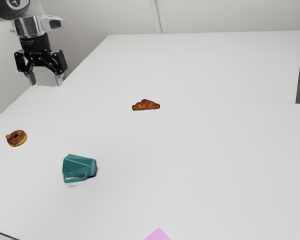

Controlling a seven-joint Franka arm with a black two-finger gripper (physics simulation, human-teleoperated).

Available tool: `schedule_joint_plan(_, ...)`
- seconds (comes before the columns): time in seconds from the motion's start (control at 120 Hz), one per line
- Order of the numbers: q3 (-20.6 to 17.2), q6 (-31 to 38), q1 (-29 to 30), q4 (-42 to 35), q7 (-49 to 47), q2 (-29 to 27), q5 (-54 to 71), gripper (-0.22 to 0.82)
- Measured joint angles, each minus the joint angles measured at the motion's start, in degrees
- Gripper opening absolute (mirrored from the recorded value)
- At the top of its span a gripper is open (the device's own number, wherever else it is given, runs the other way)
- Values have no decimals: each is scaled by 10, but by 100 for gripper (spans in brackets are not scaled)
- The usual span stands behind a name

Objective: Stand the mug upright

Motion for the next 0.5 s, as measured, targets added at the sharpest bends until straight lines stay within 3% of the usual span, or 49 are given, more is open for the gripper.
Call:
schedule_joint_plan(0.125, 4, 61, 14, -15, 11, -5, -23, 59)
schedule_joint_plan(0.167, 26, 78, -4, -43, 15, -16, -46, 59)
schedule_joint_plan(0.217, 47, 112, -5, -117, 22, -57, -67, 59)
schedule_joint_plan(0.317, 70, 186, 59, -297, 38, -151, -104, 59)
schedule_joint_plan(0.408, 106, 253, 98, -407, 65, -170, -156, 59)
schedule_joint_plan(0.5, 141, 308, 110, -468, 104, -169, -211, 59)
